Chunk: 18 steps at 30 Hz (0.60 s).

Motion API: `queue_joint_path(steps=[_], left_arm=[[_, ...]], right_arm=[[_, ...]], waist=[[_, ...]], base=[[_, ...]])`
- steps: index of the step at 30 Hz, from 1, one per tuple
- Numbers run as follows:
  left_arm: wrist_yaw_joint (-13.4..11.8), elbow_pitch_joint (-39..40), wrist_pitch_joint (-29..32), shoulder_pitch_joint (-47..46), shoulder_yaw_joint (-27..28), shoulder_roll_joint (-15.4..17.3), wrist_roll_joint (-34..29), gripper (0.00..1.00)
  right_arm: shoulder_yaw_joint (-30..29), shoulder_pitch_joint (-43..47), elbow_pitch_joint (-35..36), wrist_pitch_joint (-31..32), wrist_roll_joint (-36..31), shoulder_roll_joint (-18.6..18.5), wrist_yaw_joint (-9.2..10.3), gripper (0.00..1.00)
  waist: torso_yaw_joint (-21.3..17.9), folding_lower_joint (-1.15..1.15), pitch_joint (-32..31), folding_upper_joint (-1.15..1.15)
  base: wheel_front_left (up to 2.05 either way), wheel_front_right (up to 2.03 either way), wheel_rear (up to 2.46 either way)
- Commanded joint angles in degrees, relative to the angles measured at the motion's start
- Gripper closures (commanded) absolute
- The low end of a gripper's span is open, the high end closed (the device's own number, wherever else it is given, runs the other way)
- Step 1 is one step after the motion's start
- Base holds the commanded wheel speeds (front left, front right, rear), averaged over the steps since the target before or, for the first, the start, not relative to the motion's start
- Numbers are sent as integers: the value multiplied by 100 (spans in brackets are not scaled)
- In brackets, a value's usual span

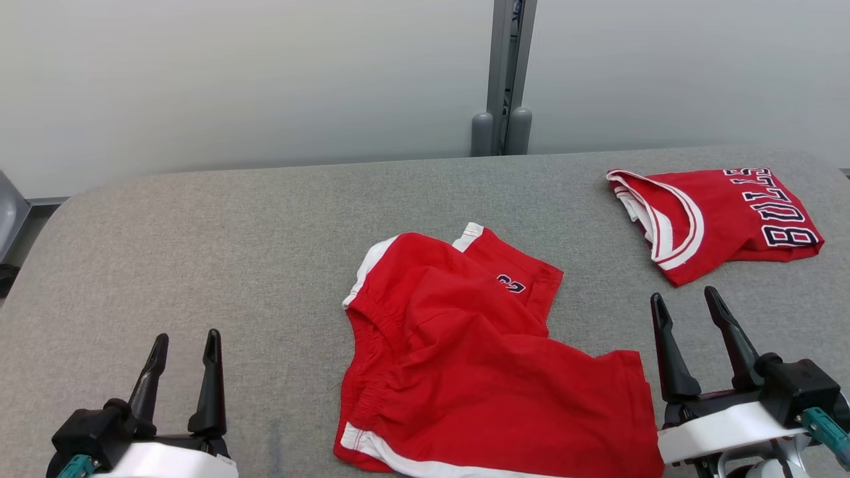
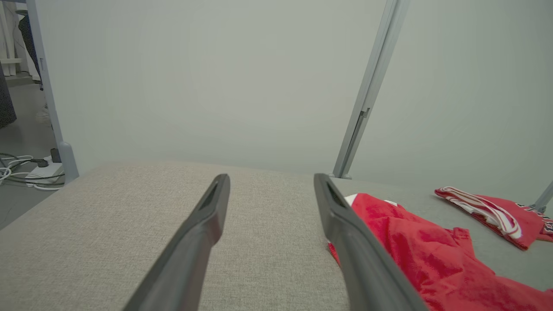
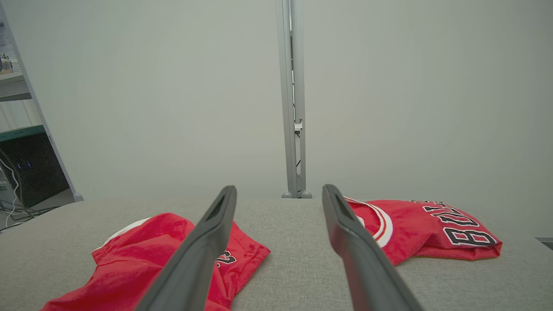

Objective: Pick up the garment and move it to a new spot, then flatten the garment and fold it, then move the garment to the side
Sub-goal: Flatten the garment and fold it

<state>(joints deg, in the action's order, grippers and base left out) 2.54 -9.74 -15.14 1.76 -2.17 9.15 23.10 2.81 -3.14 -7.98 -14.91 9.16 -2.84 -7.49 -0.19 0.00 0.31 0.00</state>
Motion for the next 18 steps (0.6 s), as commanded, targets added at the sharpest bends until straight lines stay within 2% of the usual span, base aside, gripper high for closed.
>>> queue_joint_path(steps=[1,3,7,11,15,18], left_arm=[[51,-11,2,-106,30,-3,-57,0],[117,-64,2,-79,-24,-18,-42,0],[308,-118,266,12,-304,75,83,0],[428,-133,1159,173,-744,229,310,0],[473,95,1954,270,-1120,360,572,0],[493,285,2416,336,-1374,444,744,0]], right_arm=[[-15,-31,-40,-43,-26,-18,-1,0],[-83,11,-118,28,86,-21,-1,0],[-113,163,-208,903,422,-102,0,0],[42,467,6,2257,835,-460,-1,0],[-2,870,413,3345,1273,-671,-1,0],[-56,1136,687,4031,1502,-680,-1,0]], waist=[[-9,0,-8,0],[-27,0,-23,0],[-72,0,-54,0],[-126,0,-60,0],[-175,0,-7,0],[-206,0,70,0]], base=[[0,0,0],[0,0,0],[0,0,0],[0,0,0],[0,0,0],[0,0,0]])
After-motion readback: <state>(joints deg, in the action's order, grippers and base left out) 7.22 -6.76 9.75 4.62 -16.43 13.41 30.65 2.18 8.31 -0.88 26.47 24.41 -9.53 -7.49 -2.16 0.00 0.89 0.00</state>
